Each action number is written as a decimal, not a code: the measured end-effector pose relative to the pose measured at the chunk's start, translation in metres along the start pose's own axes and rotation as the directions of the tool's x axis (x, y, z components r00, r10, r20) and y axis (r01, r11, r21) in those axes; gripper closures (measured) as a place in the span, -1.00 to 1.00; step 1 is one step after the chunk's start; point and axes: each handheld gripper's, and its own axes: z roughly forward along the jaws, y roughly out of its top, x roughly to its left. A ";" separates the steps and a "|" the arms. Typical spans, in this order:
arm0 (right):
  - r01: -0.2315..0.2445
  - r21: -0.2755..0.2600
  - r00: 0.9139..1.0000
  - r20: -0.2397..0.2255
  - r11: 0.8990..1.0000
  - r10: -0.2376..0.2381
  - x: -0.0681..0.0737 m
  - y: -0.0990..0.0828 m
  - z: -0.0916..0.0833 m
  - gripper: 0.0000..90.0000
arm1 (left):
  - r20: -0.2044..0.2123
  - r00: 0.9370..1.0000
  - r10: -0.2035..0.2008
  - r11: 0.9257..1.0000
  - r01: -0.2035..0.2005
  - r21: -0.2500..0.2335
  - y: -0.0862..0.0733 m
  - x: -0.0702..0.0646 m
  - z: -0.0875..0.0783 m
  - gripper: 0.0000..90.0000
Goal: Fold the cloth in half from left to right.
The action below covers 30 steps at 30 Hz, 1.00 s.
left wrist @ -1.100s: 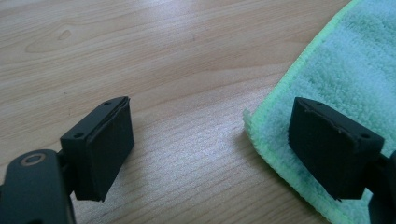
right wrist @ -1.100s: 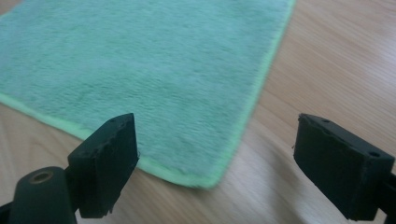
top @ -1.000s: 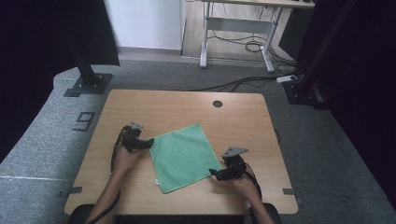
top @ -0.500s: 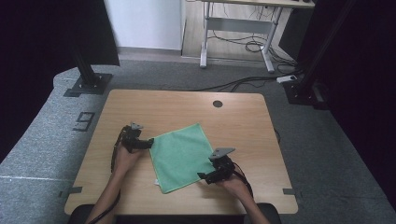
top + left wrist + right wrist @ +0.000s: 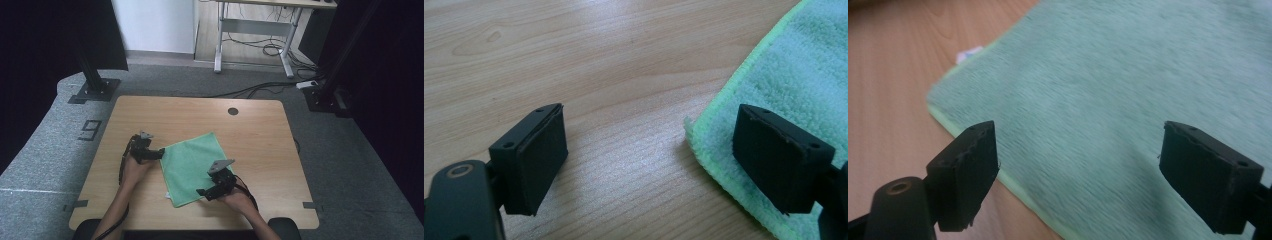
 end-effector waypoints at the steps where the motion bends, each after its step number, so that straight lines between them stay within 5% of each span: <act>1: 0.003 0.001 1.000 -0.008 1.000 -0.003 0.002 0.002 0.002 -0.64 | 0.000 1.000 0.001 1.000 -0.001 0.000 0.000 0.000 0.000 -0.68; 15: 0.069 0.037 0.993 -0.093 0.997 -0.065 0.033 0.023 0.030 -0.42 | 0.000 1.000 -0.002 1.000 0.002 -0.003 0.000 0.000 0.000 -0.68; 30: 0.143 0.068 0.976 -0.176 0.987 -0.129 0.065 0.034 0.052 -0.07 | 0.008 1.000 0.007 1.000 -0.007 -0.006 0.000 -0.001 -0.001 -0.62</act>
